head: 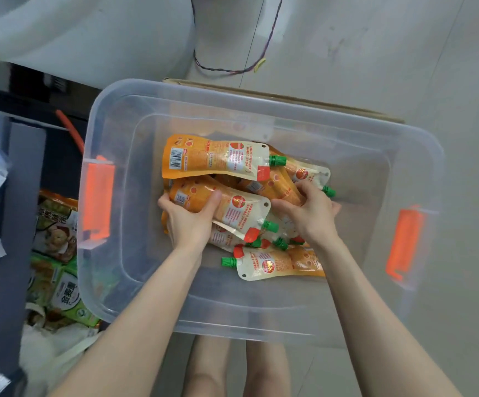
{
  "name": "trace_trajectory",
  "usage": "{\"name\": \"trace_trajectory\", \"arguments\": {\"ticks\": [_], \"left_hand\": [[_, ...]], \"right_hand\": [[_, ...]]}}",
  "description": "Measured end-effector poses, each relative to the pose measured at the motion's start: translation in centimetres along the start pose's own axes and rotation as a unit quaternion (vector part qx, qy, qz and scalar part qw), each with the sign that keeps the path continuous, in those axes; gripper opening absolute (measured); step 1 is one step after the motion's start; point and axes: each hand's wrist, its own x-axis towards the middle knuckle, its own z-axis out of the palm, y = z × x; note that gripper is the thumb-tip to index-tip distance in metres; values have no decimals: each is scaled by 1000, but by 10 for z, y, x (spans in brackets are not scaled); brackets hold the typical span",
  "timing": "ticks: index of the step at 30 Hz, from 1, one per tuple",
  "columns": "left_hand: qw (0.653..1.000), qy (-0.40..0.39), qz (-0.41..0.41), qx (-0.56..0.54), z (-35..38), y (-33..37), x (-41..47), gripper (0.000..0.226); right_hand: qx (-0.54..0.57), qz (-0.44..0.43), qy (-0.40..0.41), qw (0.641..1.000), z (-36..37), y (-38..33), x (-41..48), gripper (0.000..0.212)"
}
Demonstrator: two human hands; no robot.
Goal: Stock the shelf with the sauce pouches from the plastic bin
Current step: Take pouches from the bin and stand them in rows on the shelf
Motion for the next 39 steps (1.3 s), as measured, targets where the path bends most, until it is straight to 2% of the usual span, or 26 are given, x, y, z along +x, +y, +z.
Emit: {"name": "trace_trajectory", "arguments": {"ticks": [4, 7, 9, 13, 15, 17, 20, 24, 26, 30, 34, 39], "left_hand": [[996, 21, -33, 86, -8, 3, -4, 84], [994, 52, -19, 93, -13, 2, -8, 60], [995, 52, -13, 84, -18, 3, -10, 56], [996, -67, -24, 45, -24, 8, -14, 80], [990, -127, -55, 20, -25, 12, -15, 69], [982, -173, -78, -7, -27, 16, -15, 44], [977, -197, -81, -12, -32, 17, -19, 30], [961, -252, -110, -4, -43, 18, -30, 50], [951, -287, -117, 10, -49, 17, -35, 56], [928, -350, -124, 39, -62, 15, -41, 51], [922, -364, -127, 32, -79, 13, -47, 48], [920, -373, -122, -3, -93, 13, -54, 69]], "right_hand": [[-9, -9, -15, 1000, -21, -8, -9, 24], [22, 30, -44, 998, -36, -8, -17, 23], [72, 67, -76, 992, -39, -6, -25, 21], [221, 154, -73, 960, -33, -2, -40, 22], [284, 183, -55, 940, -31, -1, -46, 29], [325, 205, -49, 922, -31, -1, -50, 39], [402, 226, -48, 886, -30, -4, -52, 43], [451, 220, -19, 865, -31, -8, -54, 59], [479, 208, -9, 853, -32, -8, -57, 60], [522, 211, -1, 827, -33, -6, -66, 43], [523, 209, 19, 826, -33, -1, -72, 21], [556, 210, 51, 802, -29, -2, -77, 18]]}}
